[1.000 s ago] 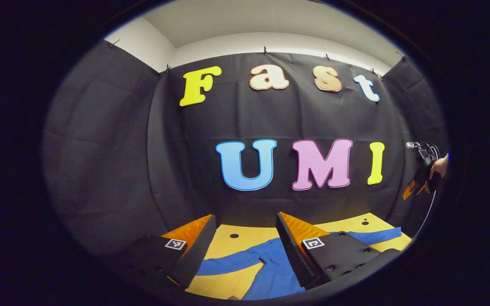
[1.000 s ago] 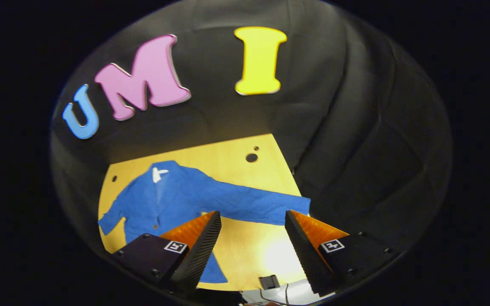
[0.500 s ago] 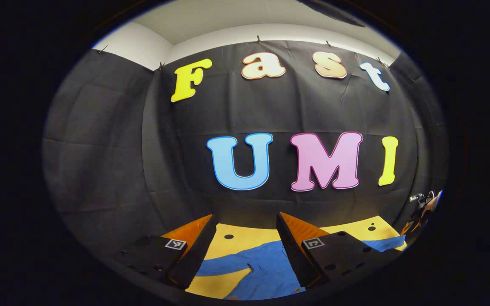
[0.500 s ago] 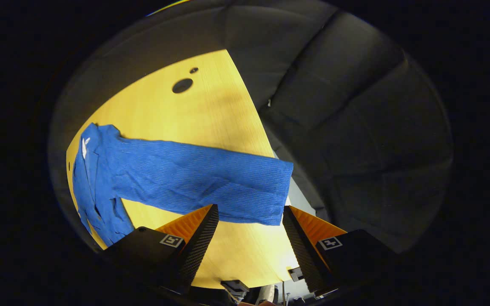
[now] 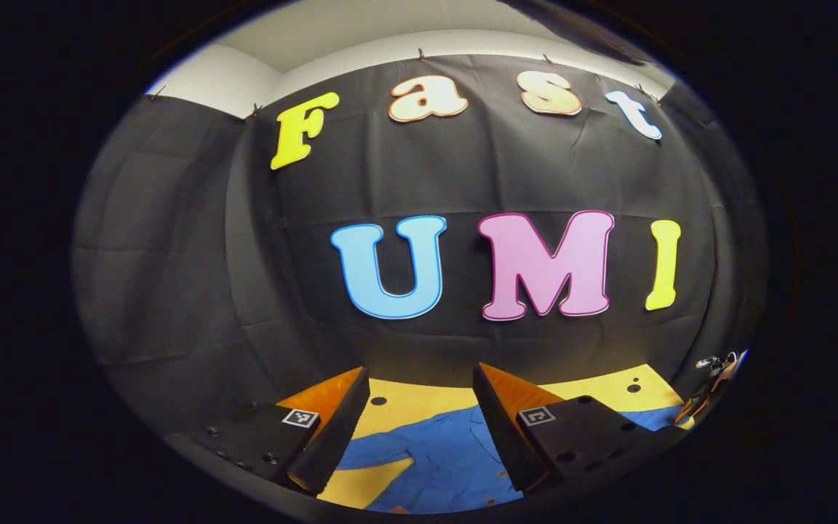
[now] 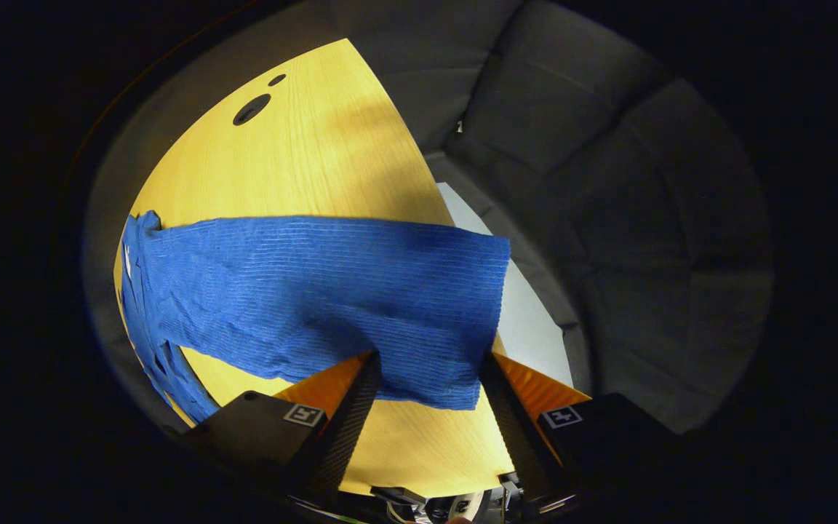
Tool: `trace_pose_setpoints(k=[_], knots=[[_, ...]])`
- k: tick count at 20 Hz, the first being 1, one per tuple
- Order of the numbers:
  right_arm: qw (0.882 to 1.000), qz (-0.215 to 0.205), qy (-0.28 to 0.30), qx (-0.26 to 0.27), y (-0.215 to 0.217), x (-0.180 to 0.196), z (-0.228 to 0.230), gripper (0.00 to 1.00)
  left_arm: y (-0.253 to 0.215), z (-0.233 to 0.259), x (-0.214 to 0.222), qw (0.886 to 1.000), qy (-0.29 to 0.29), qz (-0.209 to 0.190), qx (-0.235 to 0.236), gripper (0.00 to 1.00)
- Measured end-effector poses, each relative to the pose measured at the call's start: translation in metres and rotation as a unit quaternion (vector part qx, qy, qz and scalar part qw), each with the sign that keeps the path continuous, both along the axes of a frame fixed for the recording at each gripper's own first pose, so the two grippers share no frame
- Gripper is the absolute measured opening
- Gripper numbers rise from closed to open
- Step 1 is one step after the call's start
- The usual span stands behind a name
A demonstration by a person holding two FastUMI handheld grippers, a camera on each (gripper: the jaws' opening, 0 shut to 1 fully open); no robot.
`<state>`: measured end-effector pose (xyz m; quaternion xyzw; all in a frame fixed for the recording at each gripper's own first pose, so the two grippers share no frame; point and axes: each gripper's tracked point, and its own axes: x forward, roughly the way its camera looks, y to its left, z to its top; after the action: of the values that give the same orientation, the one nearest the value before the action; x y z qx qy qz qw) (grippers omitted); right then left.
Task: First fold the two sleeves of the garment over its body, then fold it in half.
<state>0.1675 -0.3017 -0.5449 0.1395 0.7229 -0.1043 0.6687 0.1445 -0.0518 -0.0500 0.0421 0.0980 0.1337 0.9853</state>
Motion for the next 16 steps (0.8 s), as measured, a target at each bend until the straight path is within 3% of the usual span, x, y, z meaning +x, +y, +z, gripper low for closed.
trace_pose_setpoints(k=[3,6,7,8,10,12,16], knots=[[1.000,0.013,0.002,0.011,0.008,0.001,0.001,0.91,-0.009,-0.010,0.004,1.000,0.008,-0.004,-0.012,0.82],[1.000,0.001,-0.004,0.020,0.019,0.010,0.000,0.26,-0.010,-0.016,0.000,1.000,0.017,-0.007,-0.016,0.82],[1.000,0.008,-0.003,0.019,0.018,0.007,0.000,0.11,-0.008,-0.014,-0.001,1.000,0.015,-0.006,-0.011,0.82],[1.000,0.008,-0.005,0.017,0.018,0.006,0.000,0.06,-0.003,-0.012,-0.005,1.000,0.014,-0.001,-0.005,0.82],[1.000,-0.003,-0.011,0.014,0.019,0.009,0.001,0.05,0.006,-0.011,-0.009,1.000,0.015,0.007,0.001,0.82],[0.999,0.011,-0.031,-0.003,0.017,0.013,0.007,0.05,0.011,-0.007,-0.013,1.000,0.012,0.001,0.001,0.82],[0.992,0.030,-0.121,-0.020,0.040,0.048,0.069,0.05,0.033,-0.001,-0.029,1.000,0.003,-0.003,0.008,0.82]])
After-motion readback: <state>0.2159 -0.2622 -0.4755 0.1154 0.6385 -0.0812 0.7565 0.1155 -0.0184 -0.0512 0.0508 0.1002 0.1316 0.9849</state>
